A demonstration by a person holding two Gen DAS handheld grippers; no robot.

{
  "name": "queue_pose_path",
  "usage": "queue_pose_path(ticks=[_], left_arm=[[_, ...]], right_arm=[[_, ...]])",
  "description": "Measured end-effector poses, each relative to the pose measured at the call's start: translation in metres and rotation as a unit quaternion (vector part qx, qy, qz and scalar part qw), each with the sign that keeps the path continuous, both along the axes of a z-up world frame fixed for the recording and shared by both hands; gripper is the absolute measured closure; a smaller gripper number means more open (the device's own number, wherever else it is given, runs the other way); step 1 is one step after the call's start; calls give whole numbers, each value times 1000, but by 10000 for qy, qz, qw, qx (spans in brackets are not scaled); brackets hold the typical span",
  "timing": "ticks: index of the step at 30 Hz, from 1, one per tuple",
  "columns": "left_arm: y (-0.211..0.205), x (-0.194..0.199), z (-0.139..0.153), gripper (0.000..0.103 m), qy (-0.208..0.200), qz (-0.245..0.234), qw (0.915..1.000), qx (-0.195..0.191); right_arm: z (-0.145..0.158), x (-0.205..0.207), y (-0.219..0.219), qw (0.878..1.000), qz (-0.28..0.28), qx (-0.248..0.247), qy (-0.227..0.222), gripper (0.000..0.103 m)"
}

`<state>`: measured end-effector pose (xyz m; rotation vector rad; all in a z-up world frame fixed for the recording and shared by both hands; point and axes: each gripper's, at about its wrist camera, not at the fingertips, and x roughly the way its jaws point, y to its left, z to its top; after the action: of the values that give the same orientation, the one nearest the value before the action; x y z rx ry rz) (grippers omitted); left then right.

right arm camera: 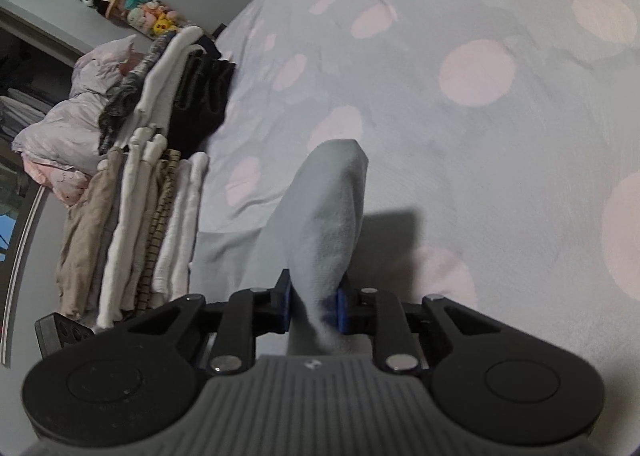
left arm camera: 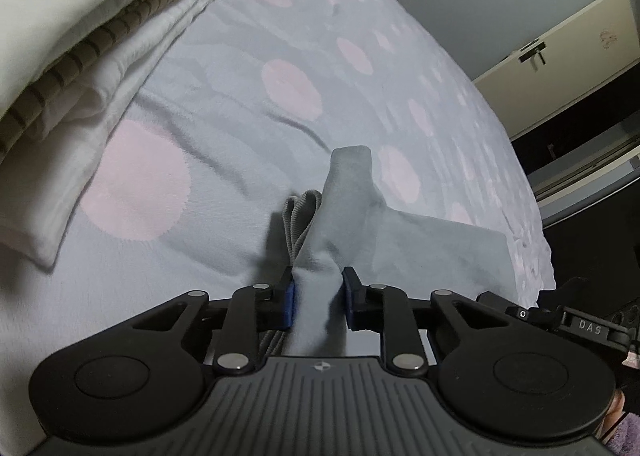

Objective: Fold clothes
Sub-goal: 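Lift the folded shirt with both grippers and carry it over the clothes stack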

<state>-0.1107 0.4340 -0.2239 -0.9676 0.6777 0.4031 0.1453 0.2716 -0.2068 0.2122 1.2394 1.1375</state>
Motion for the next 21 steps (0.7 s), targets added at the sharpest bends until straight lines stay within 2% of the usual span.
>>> queue_pose_path(ticks=[9, 12, 16, 21], left_arm=[[-24, -21, 39, 78, -423, 264, 9980, 377], [-26, -30, 61, 78, -512, 415, 9965, 508], [-29, -46, 101, 78, -561, 546, 9930, 882], [-32, -77, 149, 78, -594, 896, 9862, 1260]], right_arm=[[38, -7, -15, 9990, 127, 384, -171, 81], [56, -14, -16, 9978, 234, 579, -209, 81], [83, -25, -14, 9949, 415, 883, -248, 81], [122, -40, 5, 9880, 922, 1189, -339, 81]])
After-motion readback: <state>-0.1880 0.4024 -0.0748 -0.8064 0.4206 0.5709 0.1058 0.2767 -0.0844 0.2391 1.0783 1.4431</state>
